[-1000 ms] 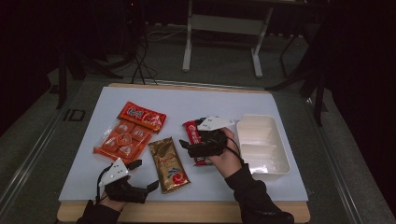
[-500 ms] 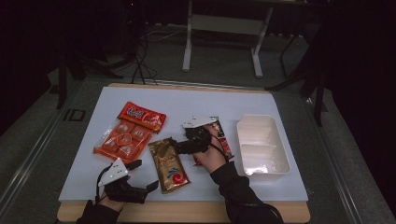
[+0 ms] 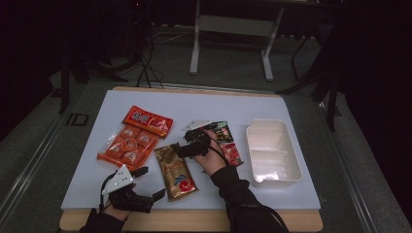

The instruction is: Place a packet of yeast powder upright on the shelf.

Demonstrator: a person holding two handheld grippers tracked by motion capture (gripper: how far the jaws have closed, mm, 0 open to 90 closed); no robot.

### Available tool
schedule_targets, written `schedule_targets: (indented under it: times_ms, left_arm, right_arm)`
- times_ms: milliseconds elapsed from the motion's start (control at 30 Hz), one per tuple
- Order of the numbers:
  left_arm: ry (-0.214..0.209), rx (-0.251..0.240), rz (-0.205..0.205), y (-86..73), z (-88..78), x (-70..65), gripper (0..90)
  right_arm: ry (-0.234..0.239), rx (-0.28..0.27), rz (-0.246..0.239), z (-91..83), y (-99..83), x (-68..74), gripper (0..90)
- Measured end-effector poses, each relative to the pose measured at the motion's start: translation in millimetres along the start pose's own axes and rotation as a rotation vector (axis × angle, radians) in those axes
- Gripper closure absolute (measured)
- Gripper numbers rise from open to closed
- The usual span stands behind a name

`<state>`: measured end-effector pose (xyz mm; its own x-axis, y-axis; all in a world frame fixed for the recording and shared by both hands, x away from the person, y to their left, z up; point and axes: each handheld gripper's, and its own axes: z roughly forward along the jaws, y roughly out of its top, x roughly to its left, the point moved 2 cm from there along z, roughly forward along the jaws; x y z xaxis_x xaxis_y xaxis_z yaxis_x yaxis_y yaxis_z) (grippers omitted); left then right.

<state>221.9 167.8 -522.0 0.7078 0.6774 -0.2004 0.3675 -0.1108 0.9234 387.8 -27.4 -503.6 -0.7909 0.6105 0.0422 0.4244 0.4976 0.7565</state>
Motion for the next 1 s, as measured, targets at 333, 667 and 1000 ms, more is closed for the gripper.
schedule_targets:
  times_ms: [333, 667, 1000]
  left_arm:
    - [-0.002, -0.002, -0.003, 0.3, -1.0, 0.1, 0.1]
    - [-0.001, 0.006, -0.005, -0.5, -0.5, 0.6, 0.1]
    - [-0.005, 0.013, -0.004, -0.8, 0.6, -0.1, 0.1]
  right_arm:
    - [-0.002, 0.067, 0.032, 26.1, -2.8, -5.3, 23.7]
    - [0.010, 0.122, 0.056, 47.9, -4.7, -6.6, 25.9]
    - [0.025, 0.189, 0.084, 59.7, -4.6, -5.8, 34.4]
